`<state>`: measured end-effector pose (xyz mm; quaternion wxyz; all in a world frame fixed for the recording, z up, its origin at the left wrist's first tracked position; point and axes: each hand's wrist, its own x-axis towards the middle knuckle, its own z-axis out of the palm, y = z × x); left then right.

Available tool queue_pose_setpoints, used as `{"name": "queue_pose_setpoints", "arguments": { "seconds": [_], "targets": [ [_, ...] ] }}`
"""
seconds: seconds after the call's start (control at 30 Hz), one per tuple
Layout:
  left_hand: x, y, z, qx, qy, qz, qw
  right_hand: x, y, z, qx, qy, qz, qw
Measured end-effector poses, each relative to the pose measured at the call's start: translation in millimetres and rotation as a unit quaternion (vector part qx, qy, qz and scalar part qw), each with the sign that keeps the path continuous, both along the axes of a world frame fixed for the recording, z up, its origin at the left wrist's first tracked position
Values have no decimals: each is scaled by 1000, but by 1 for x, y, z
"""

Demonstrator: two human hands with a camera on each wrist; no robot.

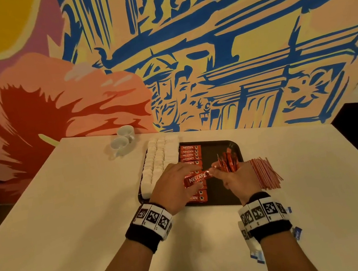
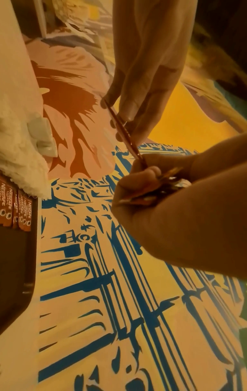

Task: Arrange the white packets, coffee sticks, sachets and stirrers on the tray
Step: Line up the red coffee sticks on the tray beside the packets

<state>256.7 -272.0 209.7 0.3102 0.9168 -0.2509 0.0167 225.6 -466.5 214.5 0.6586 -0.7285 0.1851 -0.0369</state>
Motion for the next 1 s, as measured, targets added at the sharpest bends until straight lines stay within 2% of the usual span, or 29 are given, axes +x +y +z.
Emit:
{"name": "queue_pose_setpoints", "arguments": {
  "seconds": [0.17,0.27,0.37,0.53,0.63,0.73,0.83,1.0],
  "targets": [
    [6,-6,2,48,-16,-13,999,-2,-2,-9,25,7,4,1000],
    [12,-6,1,62,2,-23,998,-1,-5,-20,27,12,-1,1000],
    [26,-2,0,59,25,3,998,4,-11,-30,34,40,-37,998],
    [75,-5,8,45,30,53,997,9,-23,-45,94,76,-54,991],
    [110,-15,9,68,32,63,995,13,-24,-54,128,84,-59,986],
    [133,-28,-6,109,64,67,990,18,-25,-60,153,105,-57,981],
    [144,-40,-36,184,87,50,978,21,-26,-65,184,131,-57,972],
    [149,-54,-81,265,140,28,953,28,-29,-72,183,157,-55,969]
  ]
}}
